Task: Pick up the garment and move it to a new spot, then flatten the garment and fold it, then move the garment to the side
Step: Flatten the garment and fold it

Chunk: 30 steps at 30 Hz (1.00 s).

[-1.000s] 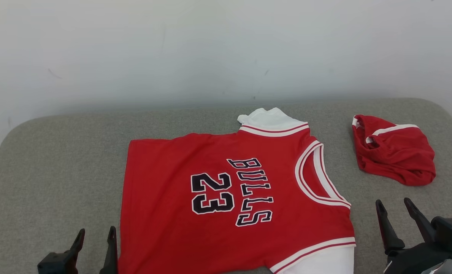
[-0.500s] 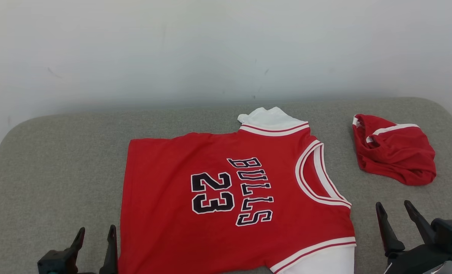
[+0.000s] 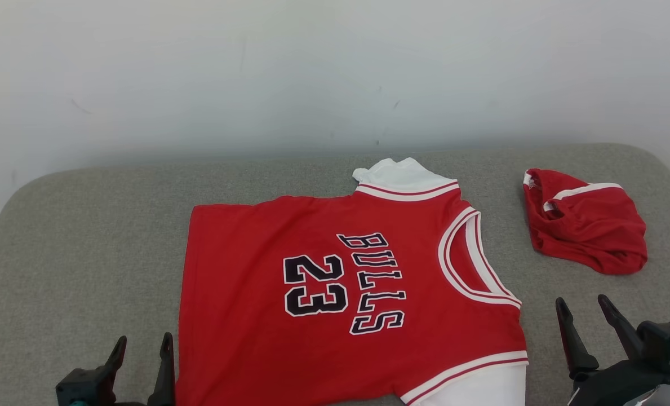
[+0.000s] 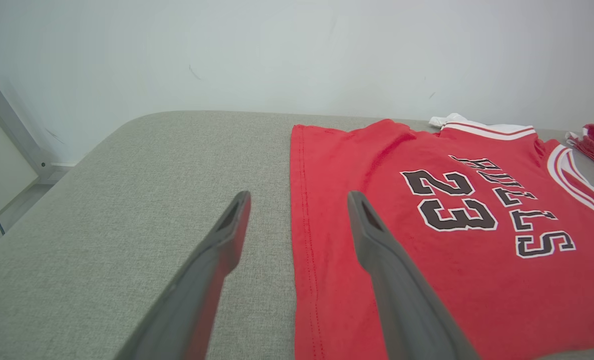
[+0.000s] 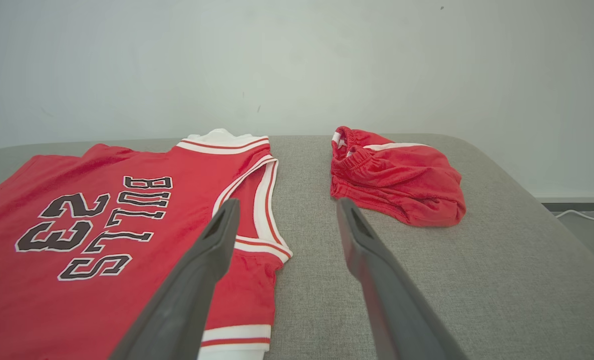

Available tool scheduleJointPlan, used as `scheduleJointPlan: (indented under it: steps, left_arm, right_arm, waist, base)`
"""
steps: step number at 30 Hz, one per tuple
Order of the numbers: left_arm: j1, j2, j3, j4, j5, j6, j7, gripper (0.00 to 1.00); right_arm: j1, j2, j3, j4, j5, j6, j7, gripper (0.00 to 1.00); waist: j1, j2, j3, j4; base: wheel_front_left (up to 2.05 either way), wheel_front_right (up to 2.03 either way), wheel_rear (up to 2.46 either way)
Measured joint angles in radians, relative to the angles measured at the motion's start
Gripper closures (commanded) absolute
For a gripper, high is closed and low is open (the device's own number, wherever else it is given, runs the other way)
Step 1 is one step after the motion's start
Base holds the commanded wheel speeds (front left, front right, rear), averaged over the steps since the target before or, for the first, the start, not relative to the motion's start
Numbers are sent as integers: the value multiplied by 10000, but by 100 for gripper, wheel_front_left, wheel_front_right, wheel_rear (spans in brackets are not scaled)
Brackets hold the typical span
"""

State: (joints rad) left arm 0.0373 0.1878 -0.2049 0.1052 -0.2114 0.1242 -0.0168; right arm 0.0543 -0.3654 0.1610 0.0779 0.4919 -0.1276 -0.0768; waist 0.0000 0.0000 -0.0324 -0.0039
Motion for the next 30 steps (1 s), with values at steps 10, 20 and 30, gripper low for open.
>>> scheduleJointPlan:
  steps: [10, 20, 30]
  left_arm:
    - [0, -2, 0, -15, 0, 0, 75, 0]
    - [-10, 10, 0, -15, -531, -437, 573, 0]
    - [-4, 23, -205, 201, -1269, -1032, 1781, 0]
  right_arm:
    - [1, 42, -17, -81, -12, 0, 151, 0]
    - [46, 63, 33, -84, 29, 2, 633, 0]
    - [248, 42, 500, -42, 470, 247, 1891, 0]
  waist:
    - [0, 0, -10, 17]
    - [0, 0, -40, 39]
    - [0, 0, -26, 58]
  base:
    - [0, 0, 0]
    - [0, 0, 0]
    - [0, 0, 0]
